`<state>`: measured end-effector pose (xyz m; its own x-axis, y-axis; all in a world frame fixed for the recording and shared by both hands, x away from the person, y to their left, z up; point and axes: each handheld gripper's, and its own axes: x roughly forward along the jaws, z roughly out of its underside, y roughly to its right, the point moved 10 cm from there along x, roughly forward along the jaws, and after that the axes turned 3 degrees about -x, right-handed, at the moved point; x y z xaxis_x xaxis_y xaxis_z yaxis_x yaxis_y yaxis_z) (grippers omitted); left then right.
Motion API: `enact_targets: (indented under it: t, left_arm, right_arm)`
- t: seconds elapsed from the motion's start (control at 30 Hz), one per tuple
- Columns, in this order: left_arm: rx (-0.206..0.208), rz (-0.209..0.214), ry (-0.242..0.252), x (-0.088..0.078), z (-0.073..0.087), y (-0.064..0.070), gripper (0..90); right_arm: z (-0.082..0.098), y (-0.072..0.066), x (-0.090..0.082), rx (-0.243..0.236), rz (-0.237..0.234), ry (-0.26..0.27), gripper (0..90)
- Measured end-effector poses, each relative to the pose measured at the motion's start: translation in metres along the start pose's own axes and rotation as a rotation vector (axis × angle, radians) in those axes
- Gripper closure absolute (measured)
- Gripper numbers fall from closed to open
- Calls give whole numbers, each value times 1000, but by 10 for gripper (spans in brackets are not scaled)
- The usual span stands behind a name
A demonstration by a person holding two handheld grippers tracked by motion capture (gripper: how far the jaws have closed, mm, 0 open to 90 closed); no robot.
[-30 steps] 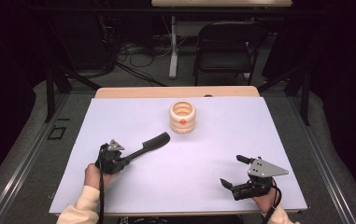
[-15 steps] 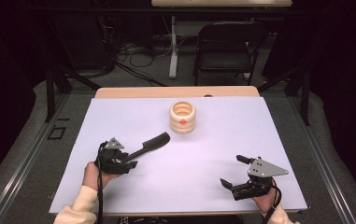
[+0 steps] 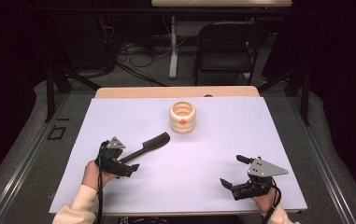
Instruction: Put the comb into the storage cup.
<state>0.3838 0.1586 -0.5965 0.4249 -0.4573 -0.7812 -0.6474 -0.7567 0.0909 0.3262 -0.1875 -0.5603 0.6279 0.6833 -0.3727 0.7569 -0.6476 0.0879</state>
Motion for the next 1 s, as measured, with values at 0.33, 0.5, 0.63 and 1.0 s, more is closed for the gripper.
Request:
enact_targets:
  t: [0.33,0.5,0.63,1.0]
  left_arm:
    - [27,1,-6,2,-9,-2,0]
    - [58,-15,-48,7,-12,-5,0]
    - [84,-18,-93,12,-12,-8,0]
    - [134,-41,-166,25,-19,-11,4]
  right_arm:
    - [-1,0,-1,-1,-2,4,0]
    - [-1,-1,-1,-3,-6,7,0]
    - [-1,-1,-1,0,-5,8,0]
    - [-1,0,-1,2,-5,6,0]
